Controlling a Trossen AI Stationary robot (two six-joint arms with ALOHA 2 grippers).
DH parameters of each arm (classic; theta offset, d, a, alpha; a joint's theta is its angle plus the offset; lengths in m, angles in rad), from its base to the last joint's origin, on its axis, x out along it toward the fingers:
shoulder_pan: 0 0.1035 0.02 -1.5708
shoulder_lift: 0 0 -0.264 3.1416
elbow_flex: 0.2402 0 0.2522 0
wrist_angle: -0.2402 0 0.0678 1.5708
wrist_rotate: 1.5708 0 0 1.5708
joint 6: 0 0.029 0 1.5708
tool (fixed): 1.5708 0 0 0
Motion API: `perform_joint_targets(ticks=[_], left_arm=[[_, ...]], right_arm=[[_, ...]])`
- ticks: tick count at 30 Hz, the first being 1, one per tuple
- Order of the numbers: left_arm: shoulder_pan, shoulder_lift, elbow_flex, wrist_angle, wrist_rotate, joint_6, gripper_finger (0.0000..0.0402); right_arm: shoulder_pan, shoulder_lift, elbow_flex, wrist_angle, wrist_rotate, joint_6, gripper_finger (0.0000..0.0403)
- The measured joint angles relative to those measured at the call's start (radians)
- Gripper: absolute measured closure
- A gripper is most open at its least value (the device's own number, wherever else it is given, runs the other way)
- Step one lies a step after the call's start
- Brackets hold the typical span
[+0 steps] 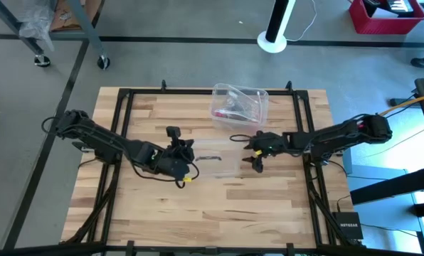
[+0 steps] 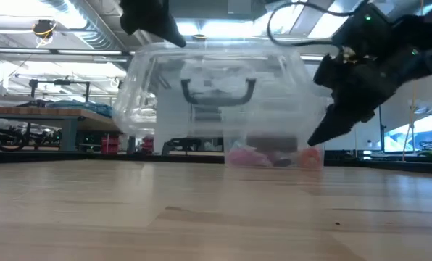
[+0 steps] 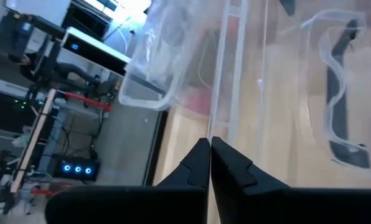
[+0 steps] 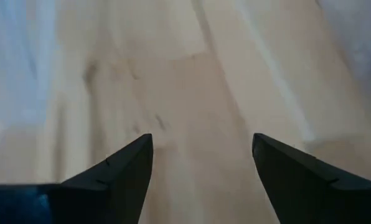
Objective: Roll bandage
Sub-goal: Close the transparent bin lid
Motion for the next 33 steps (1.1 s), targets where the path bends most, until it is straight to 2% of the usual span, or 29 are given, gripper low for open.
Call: perform_joint_targets(ticks=[3,7,15,19,23,26,29,33], left_arm=[[-0.012,0.0,0.002,0.015,-0.028,0.0,0.0401],[-0.015,0.0,0.002,0.014,-0.049,-0.003,0.0401],[-0.028,0.0,0.002,0.018,-0.069,-0.017,0.0401],[-0.029,0.0,0.002,0.017,-0.109,0.004,0.0401],[-0.027,0.0,0.002,0.018,-0.138,0.006,0.0401],[-0.026,0.0,0.002,0.019,-0.151,0.006,0.0402],[-0.027,0.0,0.002,0.024,-0.156,0.005,0.0402],[-0.039,0.0,0.002,0.033,-0.156,0.005,0.0402]], right_arm=[[0.004,-0.001,-0.064,0.171,-0.085,0.033,0.0128],[0.035,-0.017,-0.086,0.143,-0.156,0.073,0.0128],[0.186,-0.042,-0.087,0.035,-0.14,0.153,0.0128],[0.268,-0.089,-0.068,0.046,-0.129,0.184,0.0128],[0.358,-0.152,-0.041,0.112,-0.028,0.158,0.0128],[0.417,-0.169,-0.038,0.258,0.111,0.029,0.0128],[0.44,-0.142,-0.037,0.331,0.244,-0.102,0.0128],[0.403,-0.073,-0.038,0.333,0.279,-0.222,0.0128]])
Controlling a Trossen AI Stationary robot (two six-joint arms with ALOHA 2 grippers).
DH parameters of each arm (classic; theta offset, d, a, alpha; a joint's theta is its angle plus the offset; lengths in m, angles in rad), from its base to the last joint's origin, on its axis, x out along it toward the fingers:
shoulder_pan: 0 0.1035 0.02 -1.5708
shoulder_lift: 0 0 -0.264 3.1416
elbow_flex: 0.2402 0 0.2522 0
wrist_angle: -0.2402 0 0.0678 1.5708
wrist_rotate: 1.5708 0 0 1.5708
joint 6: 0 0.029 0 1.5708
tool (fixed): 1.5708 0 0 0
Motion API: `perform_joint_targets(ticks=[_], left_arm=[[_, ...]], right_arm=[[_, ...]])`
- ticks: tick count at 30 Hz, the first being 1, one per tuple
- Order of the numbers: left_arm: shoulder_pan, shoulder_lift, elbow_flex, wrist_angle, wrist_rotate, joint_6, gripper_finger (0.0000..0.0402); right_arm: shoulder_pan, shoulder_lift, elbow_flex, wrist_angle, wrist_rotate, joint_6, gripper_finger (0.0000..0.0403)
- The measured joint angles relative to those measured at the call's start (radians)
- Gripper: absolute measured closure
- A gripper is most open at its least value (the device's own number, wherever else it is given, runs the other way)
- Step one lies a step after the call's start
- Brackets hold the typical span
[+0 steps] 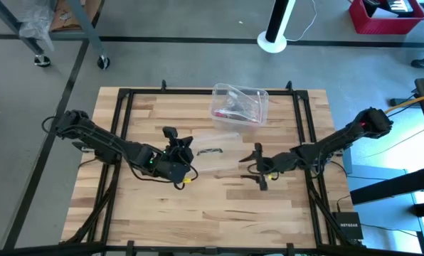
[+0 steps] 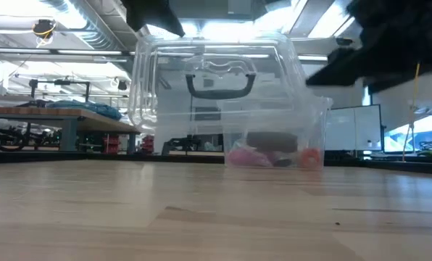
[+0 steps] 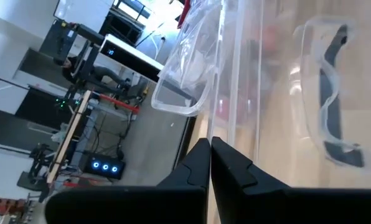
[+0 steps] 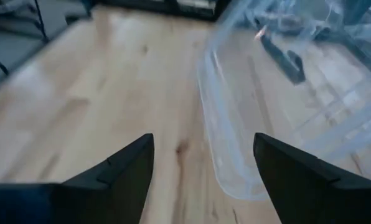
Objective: Roll bandage
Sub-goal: Close the transparent bin lid, then close the transparent bin
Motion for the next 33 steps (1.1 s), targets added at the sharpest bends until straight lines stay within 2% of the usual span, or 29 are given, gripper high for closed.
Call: perform_joint_targets(ticks=[8,11,17,23,28,33], left_arm=[[-0.044,0.001,-0.001,0.117,0.029,0.029,0.0402],[-0.055,0.001,-0.001,0.125,0.105,-0.006,0.0402],[-0.06,0.032,-0.019,0.192,0.346,-0.098,0.0401],[-0.056,0.126,-0.026,0.366,0.447,-0.034,0.0401],[-0.061,0.169,-0.027,0.375,0.494,-0.073,0.0401],[-0.061,0.174,-0.027,0.378,0.518,-0.186,0.0401]], right_arm=[[-0.096,0.157,0.0,0.069,0.008,-0.022,0.0128],[-0.119,0.204,0.0,0.081,0.027,-0.055,0.0128],[-0.158,0.304,0.0,0.079,0.098,-0.208,0.0128],[-0.169,0.378,0.0,0.17,0.135,-0.256,0.0128],[-0.135,0.353,0.0,0.03,0.142,-0.162,0.0128],[-0.031,0.244,0.0,-0.116,0.14,-0.041,0.0128]])
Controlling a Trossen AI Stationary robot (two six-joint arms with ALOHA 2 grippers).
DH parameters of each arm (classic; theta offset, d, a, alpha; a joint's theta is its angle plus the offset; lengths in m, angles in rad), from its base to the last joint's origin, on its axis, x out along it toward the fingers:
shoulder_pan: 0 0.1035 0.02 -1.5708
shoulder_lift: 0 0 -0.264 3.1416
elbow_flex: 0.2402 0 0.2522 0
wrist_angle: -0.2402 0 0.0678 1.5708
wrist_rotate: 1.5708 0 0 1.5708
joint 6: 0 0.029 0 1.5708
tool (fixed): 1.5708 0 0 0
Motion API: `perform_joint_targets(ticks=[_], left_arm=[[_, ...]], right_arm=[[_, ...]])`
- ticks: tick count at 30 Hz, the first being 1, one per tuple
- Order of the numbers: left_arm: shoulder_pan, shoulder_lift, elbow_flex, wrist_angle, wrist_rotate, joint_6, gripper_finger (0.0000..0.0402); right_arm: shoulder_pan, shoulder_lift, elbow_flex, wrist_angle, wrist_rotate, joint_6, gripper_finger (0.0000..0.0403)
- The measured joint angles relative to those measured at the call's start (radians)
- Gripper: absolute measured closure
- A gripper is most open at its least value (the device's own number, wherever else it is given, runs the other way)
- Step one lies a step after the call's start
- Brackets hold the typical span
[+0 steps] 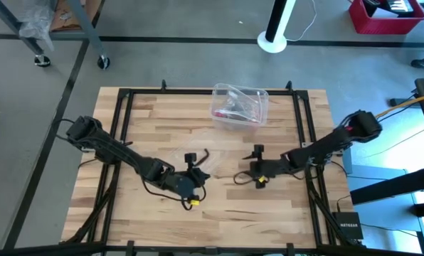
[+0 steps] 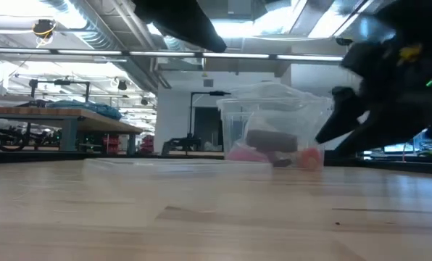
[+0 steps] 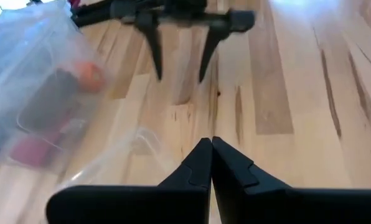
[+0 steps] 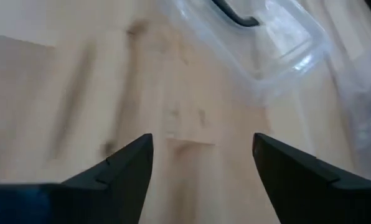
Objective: Roll bandage
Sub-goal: Close the transparent bin
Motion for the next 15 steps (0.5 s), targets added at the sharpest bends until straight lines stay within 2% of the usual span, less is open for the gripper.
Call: perform_joint_targets(ticks=[3,7,12,15], left_arm=[[0.015,-0.003,0.0,-0.012,0.021,-0.054,0.0384],[0.032,-0.007,0.019,-0.075,0.03,-0.138,0.0322],[0.084,-0.008,0.031,-0.286,0.031,-0.298,0.0237],[0.122,-0.006,0.025,-0.429,0.024,-0.389,0.021]], right_arm=[[0.052,-0.08,0.005,-0.073,0.0,0.061,0.0128],[0.073,-0.16,0.026,-0.136,0.001,0.091,0.0128],[0.045,-0.168,0.029,-0.011,-0.005,0.025,0.0128],[-0.007,-0.13,0.031,0.078,-0.037,-0.059,0.0128]])
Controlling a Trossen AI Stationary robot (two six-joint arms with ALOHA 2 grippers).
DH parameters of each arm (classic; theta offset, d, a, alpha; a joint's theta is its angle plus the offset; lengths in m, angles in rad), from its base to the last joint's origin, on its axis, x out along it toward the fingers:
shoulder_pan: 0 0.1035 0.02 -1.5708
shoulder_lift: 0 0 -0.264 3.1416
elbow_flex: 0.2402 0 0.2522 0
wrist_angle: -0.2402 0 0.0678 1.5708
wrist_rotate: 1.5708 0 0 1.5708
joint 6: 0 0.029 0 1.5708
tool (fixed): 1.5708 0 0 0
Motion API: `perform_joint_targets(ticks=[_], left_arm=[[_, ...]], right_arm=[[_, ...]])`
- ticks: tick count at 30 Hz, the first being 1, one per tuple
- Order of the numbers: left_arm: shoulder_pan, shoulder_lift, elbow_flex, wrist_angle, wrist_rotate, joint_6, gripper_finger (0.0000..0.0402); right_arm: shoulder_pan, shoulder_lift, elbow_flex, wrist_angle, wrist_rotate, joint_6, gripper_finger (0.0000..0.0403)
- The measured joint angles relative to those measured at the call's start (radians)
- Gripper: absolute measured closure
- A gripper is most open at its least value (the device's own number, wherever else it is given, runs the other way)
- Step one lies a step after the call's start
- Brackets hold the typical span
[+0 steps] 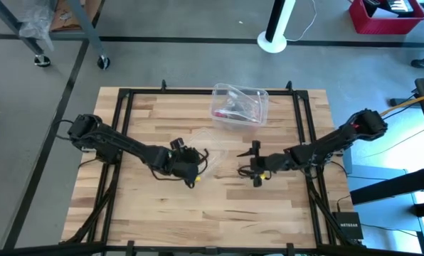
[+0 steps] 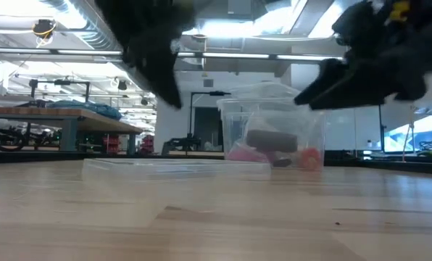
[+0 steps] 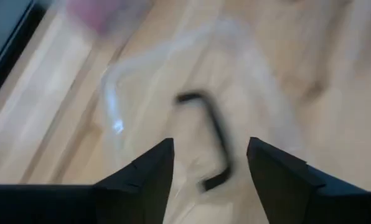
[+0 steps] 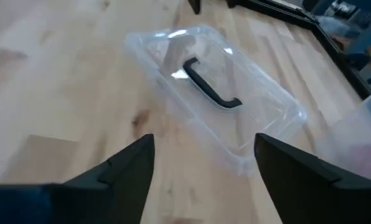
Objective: Roll bandage
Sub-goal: Close the transparent bin
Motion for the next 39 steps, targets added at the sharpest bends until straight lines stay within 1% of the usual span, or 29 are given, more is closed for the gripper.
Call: perform_joint_targets(ticks=[3,6,8,11,14,15,18,20,22,24,26,28,32,36,39], left_arm=[[0.03,0.002,-0.042,-0.036,0.002,-0.019,0.02],[0.056,-0.001,-0.084,-0.049,0.004,-0.01,0.0198],[0.073,-0.013,-0.114,-0.055,0.017,0.02,0.0198],[0.106,-0.056,-0.159,-0.045,0.07,0.045,0.0198],[0.135,-0.145,-0.222,-0.015,0.113,0.04,0.0198],[0.141,-0.179,-0.251,-0.003,0.122,0.023,0.0198],[0.138,-0.285,-0.348,0.037,0.155,-0.052,0.0198],[0.117,-0.348,-0.397,0.044,0.199,-0.146,0.0198],[0.089,-0.391,-0.435,0.041,0.235,-0.271,0.0198],[0.053,-0.411,-0.462,0.045,0.247,-0.412,0.0198],[0.016,-0.412,-0.486,0.053,0.248,-0.565,0.0198],[-0.017,-0.401,-0.513,0.082,0.251,-0.724,0.0198],[-0.068,-0.372,-0.542,0.119,0.252,-0.939,0.0198],[-0.102,-0.341,-0.57,0.216,0.245,-1.071,0.0198],[-0.107,-0.285,-0.598,0.306,0.231,-1.116,0.0198]], right_arm=[[-0.058,0.067,0.0,0.067,-0.044,-0.107,0.0128],[-0.1,0.153,-0.001,0.141,-0.128,-0.205,0.0128],[-0.116,0.207,0.01,0.17,-0.153,-0.263,0.0128],[-0.126,0.258,0.053,0.135,-0.107,-0.301,0.0128],[-0.148,0.268,0.101,0.07,-0.084,-0.301,0.0128],[-0.165,0.267,0.114,0.048,-0.091,-0.292,0.0128],[-0.244,0.267,0.139,-0.008,-0.177,-0.249,0.0128],[-0.31,0.267,0.156,-0.053,-0.239,-0.208,0.0128],[-0.379,0.267,0.177,-0.089,-0.316,-0.134,0.0128],[-0.442,0.269,0.193,-0.102,-0.41,-0.041,0.0128],[-0.482,0.283,0.206,-0.088,-0.462,0.056,0.0128],[-0.501,0.302,0.214,-0.084,-0.475,0.117,0.0128],[-0.497,0.359,0.238,-0.083,-0.458,0.151,0.0128],[-0.497,0.413,0.267,-0.07,-0.45,0.221,0.0128],[-0.497,0.458,0.288,-0.073,-0.458,0.252,0.0128]])
